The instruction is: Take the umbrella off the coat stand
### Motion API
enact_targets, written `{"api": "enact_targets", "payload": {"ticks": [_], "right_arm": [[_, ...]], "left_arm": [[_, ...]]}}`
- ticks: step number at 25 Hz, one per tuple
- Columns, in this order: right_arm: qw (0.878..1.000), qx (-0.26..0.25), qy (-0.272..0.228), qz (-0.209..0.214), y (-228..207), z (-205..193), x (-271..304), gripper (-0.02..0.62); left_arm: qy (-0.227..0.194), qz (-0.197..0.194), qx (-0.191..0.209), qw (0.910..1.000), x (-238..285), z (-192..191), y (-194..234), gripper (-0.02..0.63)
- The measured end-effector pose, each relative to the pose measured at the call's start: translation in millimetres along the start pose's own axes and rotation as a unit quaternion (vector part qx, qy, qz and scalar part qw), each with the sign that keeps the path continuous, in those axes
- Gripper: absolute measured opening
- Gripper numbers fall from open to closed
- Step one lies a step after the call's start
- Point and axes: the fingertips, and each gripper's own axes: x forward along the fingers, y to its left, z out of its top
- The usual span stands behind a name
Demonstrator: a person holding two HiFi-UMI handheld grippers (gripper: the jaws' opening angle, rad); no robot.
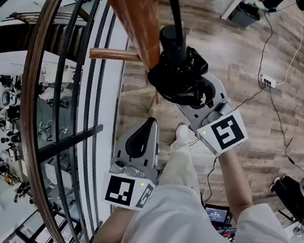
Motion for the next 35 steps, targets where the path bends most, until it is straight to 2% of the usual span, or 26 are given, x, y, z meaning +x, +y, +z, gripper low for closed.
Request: {"api": "enact_targets", "payload": {"ticks": [3, 7, 11, 12, 15, 16, 19, 21, 25, 35], "right_arm": [[1.000, -0.001, 0.012, -0.003, 3, 2, -4, 0.276], [1.000, 0.002, -0.002, -0.009, 4, 7, -8, 0.275], [0.998, 0.014, -0.057, -0.008, 8, 30, -6, 0.275], [0.998, 0.013, -0.056, -0.008, 9, 32, -6, 0.275], [1.000, 0.001, -0.010, -0.006, 8, 22, -12, 0.275], [1.000, 0.000, -0.011, -0.008, 7, 26, -13, 0.275], [0.998, 0.005, -0.055, -0.012, 7, 47, -15, 0.275], [0.999, 0.002, -0.046, -0.014, 6, 48, -18, 0.275], [0.997, 0.000, -0.075, -0.015, 17, 61, -20, 0.275], [0.999, -0.005, -0.038, -0.018, 23, 63, -29, 0.275]], "left_arm": [[-0.001, -0.001, -0.002, 1.0000, -2, 5, -2, 0.023], [-0.003, -0.004, -0.007, 1.0000, -4, 7, -4, 0.023], [-0.007, -0.004, -0.006, 0.9999, -7, 11, -5, 0.024], [-0.008, -0.004, -0.006, 0.9999, -8, 12, -5, 0.023], [-0.012, -0.006, -0.005, 0.9999, -8, 17, -7, 0.023], [-0.013, -0.006, -0.005, 0.9999, -8, 19, -8, 0.023], [-0.015, -0.008, -0.007, 0.9998, -9, 24, -10, 0.025], [-0.014, -0.009, -0.009, 0.9998, -9, 27, -11, 0.023], [-0.019, -0.011, -0.007, 0.9997, -20, 30, -10, 0.025], [-0.034, -0.012, -0.001, 0.9993, -29, 49, -8, 0.024]]}}
